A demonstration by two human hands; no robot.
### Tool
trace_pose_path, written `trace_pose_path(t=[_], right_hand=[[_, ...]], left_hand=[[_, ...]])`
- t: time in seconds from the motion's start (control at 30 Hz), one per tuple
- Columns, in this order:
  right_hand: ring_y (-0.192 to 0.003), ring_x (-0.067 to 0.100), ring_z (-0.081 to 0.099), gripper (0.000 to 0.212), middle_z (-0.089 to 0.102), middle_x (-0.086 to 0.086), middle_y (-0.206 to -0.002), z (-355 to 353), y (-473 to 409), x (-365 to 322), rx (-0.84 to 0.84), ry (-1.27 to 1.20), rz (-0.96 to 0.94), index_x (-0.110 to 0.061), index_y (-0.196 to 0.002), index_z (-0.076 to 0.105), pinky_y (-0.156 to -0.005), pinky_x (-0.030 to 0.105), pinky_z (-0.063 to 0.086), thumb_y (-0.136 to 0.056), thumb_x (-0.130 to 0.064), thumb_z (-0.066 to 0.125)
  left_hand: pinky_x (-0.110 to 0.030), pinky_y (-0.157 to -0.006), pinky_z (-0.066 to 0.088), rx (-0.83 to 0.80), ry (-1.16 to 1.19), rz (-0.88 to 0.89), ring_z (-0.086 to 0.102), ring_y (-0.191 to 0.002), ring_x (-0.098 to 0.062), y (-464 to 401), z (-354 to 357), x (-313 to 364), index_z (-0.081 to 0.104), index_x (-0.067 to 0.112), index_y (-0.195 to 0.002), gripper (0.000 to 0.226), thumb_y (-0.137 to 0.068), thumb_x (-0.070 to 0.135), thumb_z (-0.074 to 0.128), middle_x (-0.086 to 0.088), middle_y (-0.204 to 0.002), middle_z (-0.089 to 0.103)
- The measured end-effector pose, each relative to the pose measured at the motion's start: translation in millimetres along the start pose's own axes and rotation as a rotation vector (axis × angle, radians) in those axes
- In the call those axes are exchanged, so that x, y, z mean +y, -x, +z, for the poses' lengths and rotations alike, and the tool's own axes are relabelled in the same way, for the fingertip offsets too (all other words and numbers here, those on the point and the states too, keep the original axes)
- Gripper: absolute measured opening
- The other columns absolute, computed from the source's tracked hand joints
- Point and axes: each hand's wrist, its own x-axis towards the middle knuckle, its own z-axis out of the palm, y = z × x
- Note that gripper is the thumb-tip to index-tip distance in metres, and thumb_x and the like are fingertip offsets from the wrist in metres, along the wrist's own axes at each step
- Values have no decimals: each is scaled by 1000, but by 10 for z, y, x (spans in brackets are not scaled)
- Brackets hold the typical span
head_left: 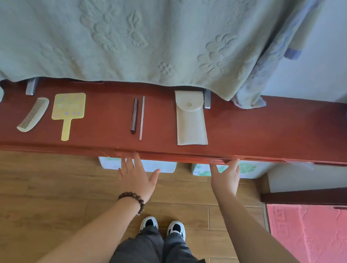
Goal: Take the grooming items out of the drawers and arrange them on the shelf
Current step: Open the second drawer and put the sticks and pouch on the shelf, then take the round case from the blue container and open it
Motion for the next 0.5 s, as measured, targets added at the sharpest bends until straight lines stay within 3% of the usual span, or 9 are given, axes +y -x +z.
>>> trace_pose_path(t=[0.13, 0.33, 0.5], right_hand=[[-133, 28, 34, 70, 34, 11, -145, -230, 111, 32, 22, 26, -36, -14, -145, 27, -103, 39, 33, -90, -46, 55], [-134, 27, 32, 65, 32, 9, -147, -643, 210, 73, 102, 25, -50, -15, -144, 32, -106, 40, 33, -91, -43, 55], [-135, 26, 33, 59, 33, 8, -147, -1170, 160, 194, 235, 39, -36, -14, -142, 37, -106, 40, 35, -92, -38, 56]], left_hand=[[-40, -114, 26, 20, 18, 246, 25, -142, -25, 234, -52, 254, 22, 11, -149, 78, -91, 60, 40, -9, -152, 32], [-43, -103, 41, 131, 92, 598, 46, -125, -29, 231, -252, 916, 44, 9, -134, 65, -87, 54, 52, -9, -130, 53], [-48, -107, 37, 101, 69, 768, 39, -133, -32, 179, -271, 1589, 38, 10, -140, 74, -86, 60, 48, -15, -139, 48]])
